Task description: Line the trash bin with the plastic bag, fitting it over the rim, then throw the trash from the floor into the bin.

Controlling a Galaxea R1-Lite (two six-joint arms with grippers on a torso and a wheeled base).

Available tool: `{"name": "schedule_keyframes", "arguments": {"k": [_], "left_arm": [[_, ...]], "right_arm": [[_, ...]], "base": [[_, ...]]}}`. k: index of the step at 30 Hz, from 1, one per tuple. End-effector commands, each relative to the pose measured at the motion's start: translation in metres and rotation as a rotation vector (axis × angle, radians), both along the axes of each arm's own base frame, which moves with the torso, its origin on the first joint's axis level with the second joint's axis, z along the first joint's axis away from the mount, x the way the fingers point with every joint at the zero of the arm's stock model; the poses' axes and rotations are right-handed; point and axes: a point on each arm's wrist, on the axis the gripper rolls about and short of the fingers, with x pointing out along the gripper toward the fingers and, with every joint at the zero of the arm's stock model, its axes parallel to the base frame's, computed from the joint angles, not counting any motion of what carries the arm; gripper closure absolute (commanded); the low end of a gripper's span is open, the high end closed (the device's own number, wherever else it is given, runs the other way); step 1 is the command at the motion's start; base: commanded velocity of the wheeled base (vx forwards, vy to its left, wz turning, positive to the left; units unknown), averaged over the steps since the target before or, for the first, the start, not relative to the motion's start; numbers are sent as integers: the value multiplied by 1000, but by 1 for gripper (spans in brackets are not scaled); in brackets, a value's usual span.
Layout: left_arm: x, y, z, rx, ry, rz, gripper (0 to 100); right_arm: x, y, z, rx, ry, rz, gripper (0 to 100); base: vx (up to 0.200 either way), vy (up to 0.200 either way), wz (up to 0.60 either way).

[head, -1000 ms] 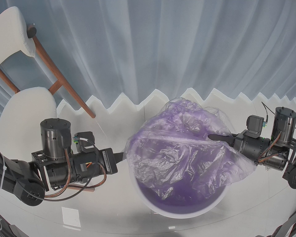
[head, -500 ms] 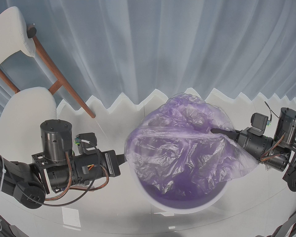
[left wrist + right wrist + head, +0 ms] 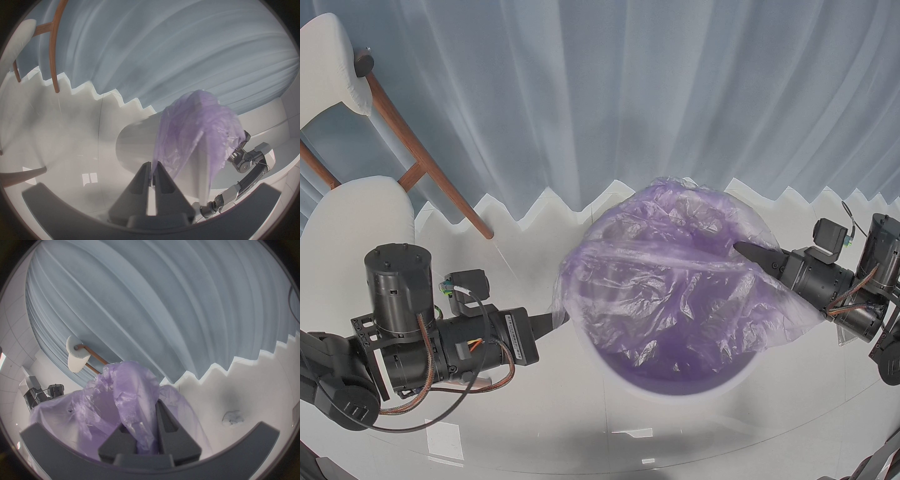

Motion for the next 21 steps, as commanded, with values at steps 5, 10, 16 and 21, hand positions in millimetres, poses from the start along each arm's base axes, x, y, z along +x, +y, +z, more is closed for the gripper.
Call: {"name": "schedule_keyframes", "arguments": {"k": [5,10,16,21], "left_arm": [[-1,7,6,-18,-14,22,0],[0,29,45,-95,-137,99,0],[-52,50,113,-256,-147,9,0],[-79,30,111,-228,-29,-160,0]], "right_arm": [[5,-2,1,16,-32,-18,100],[5,-4,3,18,-44,-22,100],[8,-10,2,13,-42,-52,100],[5,-10,0,-64,-93,-45,100]], "base": [[0,0,0],[0,0,0],[0,0,0],[0,0,0]]}}
